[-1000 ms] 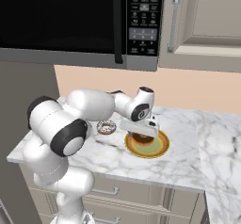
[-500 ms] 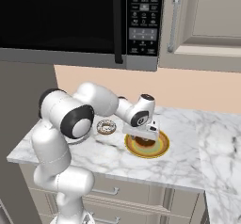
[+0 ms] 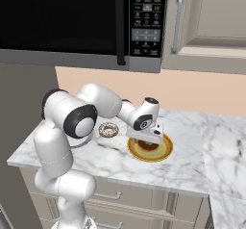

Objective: Place the pastries on the plates.

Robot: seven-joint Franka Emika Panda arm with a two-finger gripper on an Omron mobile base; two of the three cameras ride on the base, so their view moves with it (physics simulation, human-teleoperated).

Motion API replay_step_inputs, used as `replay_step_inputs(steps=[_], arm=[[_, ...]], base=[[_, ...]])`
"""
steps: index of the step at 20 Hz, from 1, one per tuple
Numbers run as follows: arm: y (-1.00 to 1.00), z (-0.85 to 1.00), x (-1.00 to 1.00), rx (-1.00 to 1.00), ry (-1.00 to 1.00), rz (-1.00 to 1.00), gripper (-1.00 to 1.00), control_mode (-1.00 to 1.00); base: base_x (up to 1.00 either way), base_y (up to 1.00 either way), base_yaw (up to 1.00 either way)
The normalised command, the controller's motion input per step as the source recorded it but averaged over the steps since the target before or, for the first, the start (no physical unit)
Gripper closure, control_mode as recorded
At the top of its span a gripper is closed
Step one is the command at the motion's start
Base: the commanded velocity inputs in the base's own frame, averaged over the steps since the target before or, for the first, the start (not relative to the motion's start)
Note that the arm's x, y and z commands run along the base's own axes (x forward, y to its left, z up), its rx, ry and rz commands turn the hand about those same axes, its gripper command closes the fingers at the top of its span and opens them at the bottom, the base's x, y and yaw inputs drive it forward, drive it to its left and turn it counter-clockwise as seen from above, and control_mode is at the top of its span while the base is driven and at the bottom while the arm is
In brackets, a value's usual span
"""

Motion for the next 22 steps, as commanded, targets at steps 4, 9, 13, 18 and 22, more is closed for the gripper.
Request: replay_step_inputs(steps=[4, 9, 13, 18, 22], arm=[[0.0, 0.41, -0.02, 0.0, -0.03, 0.0, -1.0, -1.0], [-0.02, 0.44, 0.0, 0.0, -0.11, 0.0, -1.0, -1.0], [0.0, 0.58, -0.18, 0.0, -0.15, 0.0, -1.0, -1.0], [0.25, 0.43, -0.44, -0.04, -0.11, 0.0, -1.0, -1.0], [0.57, 0.15, -0.44, -0.08, -0.01, 0.0, -1.0, -1.0]], base=[[0.0, 0.0, 0.0], [0.0, 0.0, 0.0], [0.0, 0.0, 0.0], [0.0, 0.0, 0.0], [0.0, 0.0, 0.0]])
